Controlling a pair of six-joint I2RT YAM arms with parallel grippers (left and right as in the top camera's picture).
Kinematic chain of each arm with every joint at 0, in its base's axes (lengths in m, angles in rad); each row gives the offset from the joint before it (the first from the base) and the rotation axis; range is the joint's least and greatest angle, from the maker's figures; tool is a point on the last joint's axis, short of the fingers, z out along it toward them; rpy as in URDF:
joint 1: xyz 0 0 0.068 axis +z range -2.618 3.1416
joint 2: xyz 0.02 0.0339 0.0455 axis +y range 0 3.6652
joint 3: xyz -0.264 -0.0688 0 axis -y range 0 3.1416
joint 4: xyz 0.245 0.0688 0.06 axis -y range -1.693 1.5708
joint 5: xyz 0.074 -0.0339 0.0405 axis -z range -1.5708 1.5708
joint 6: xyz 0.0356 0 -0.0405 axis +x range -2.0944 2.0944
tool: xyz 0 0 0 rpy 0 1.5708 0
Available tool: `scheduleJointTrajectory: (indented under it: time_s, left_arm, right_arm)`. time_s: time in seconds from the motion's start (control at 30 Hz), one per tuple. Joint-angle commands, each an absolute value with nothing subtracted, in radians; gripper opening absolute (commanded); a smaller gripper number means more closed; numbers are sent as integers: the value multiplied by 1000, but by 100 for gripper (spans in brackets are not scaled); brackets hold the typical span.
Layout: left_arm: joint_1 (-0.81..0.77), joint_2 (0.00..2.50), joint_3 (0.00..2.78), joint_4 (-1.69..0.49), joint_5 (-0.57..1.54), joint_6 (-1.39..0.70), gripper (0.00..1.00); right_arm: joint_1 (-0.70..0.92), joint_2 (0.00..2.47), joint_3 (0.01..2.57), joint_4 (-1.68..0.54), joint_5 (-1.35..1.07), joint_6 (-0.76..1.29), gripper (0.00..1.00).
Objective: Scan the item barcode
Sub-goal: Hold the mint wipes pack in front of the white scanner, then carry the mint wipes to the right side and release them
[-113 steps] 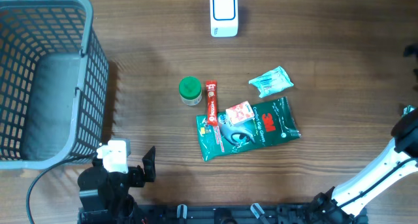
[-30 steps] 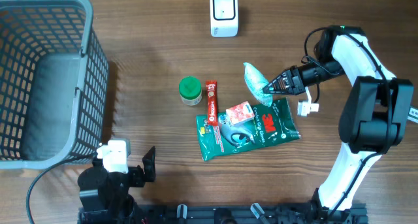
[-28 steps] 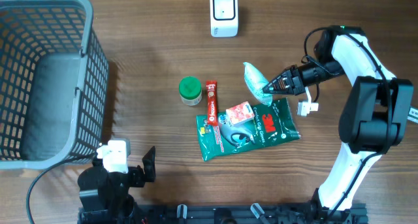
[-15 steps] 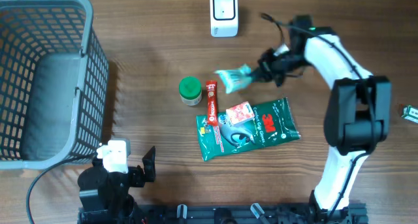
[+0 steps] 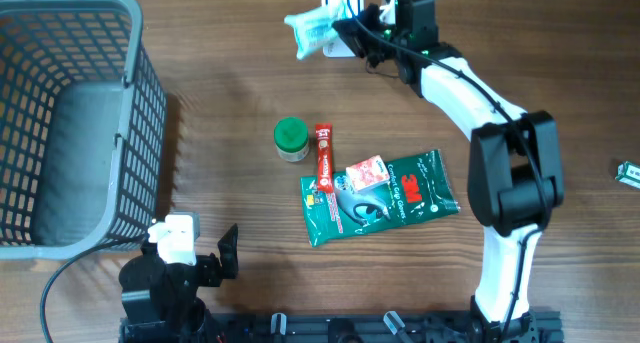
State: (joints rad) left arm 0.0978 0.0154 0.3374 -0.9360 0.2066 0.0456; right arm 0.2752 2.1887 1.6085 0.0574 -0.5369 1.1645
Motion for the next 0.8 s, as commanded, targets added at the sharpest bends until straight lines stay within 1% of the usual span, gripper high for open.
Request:
scheduleJointTrajectory:
  time_s: [0.0, 0.1, 0.2, 0.3, 0.4, 0.47, 0.57, 0.7, 0.77]
  left_arm:
    - [94, 10, 333, -933, 208, 37, 100]
    - [94, 10, 333, -933, 208, 37, 100]
    - [94, 10, 333, -933, 208, 37, 100]
    - [94, 10, 333, -933, 208, 36, 100]
    - [94, 10, 333, -933, 208, 37, 100]
    - [94, 10, 333, -933, 208, 37, 100]
    - [94, 10, 333, -933, 208, 37, 100]
    - [94, 10, 333, -933, 208, 36, 100]
    - [94, 10, 333, -933, 208, 37, 100]
  right_arm:
    - [281, 2313, 1737, 93, -487, 1302, 5]
    - [281, 2379, 1808, 89, -465, 1348, 5]
    - [280, 2379, 1837, 42, -458, 1361, 5]
    - [271, 2377, 1914, -101, -468, 1320, 5]
    - [251, 2350, 2024, -254, -497, 1232, 5]
    - [205, 2270, 2069, -388, -496, 1169, 5]
    - [93, 2153, 2070, -621, -492, 1092, 5]
    - [-190, 2111, 2070, -878, -489, 948, 5]
    - [-339, 2122, 2069, -975, -405, 897, 5]
